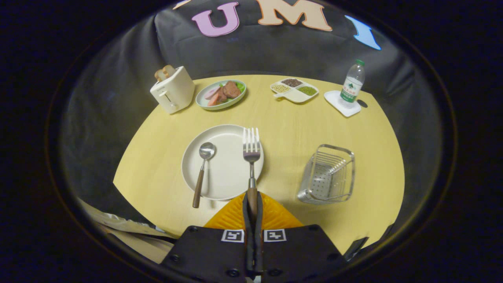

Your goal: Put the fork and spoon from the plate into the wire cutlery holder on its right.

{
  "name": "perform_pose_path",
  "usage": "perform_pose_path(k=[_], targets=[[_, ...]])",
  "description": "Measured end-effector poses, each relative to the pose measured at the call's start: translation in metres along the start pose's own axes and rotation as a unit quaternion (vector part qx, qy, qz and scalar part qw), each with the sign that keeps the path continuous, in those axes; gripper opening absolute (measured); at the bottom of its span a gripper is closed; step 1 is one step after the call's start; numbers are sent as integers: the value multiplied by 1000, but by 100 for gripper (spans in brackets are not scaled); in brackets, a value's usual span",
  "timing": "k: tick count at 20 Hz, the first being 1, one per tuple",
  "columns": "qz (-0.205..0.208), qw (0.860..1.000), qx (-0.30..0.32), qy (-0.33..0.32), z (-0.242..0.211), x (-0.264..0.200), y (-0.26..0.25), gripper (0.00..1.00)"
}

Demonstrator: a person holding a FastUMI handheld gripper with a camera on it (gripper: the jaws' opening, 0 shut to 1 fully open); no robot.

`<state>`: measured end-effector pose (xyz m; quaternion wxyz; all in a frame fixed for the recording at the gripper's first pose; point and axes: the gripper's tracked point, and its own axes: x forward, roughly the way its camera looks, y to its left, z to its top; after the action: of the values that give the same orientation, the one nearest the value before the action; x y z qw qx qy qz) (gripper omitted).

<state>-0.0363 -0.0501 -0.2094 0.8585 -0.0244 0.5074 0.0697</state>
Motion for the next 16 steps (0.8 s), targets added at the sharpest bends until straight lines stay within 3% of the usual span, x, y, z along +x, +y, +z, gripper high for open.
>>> perform_pose_path(k=[7,11,16], targets=[[-55,997,-22,49,-13,-41,-79,4],[-71,990,-51,108,-33,-40,-108,5],[-83,987,-58,128,-34,-24,-125,5]])
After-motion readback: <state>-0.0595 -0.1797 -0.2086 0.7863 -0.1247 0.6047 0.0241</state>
